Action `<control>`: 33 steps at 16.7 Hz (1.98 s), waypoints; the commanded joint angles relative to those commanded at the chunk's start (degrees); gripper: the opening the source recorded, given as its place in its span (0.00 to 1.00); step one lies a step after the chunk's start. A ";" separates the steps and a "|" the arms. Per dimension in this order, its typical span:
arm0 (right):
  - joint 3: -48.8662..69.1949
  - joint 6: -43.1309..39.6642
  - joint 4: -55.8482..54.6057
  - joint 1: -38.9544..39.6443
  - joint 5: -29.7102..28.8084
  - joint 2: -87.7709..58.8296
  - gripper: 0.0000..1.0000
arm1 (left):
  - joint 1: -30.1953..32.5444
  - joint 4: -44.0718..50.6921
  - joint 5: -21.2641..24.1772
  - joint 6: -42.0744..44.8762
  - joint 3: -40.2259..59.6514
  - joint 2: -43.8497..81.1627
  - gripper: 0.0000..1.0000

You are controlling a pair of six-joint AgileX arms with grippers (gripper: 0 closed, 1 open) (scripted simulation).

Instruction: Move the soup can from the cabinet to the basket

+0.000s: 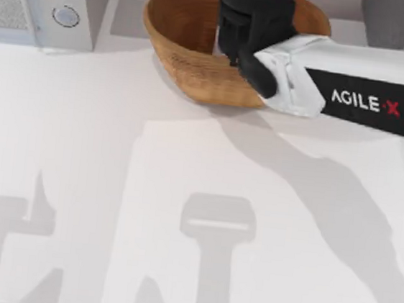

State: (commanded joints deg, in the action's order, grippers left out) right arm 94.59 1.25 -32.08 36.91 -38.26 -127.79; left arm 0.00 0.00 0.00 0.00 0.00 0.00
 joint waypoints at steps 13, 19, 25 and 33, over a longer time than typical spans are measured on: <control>0.00 0.00 0.00 0.00 0.00 0.00 1.00 | 0.00 0.00 0.00 0.00 0.00 0.00 1.00; -4.40 0.06 1.44 -1.74 1.97 5.88 1.00 | 0.00 0.00 0.00 0.00 0.00 0.00 1.00; -23.84 0.00 7.98 -9.32 9.60 32.67 1.00 | 0.00 0.00 0.00 0.00 0.00 0.00 1.00; -61.61 -0.52 20.78 -23.88 24.52 88.54 1.00 | 0.00 0.00 0.00 0.00 0.00 0.00 1.00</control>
State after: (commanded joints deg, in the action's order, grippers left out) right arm 32.98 0.72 -11.30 13.03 -13.74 -39.25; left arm 0.00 0.00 0.00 0.00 0.00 0.00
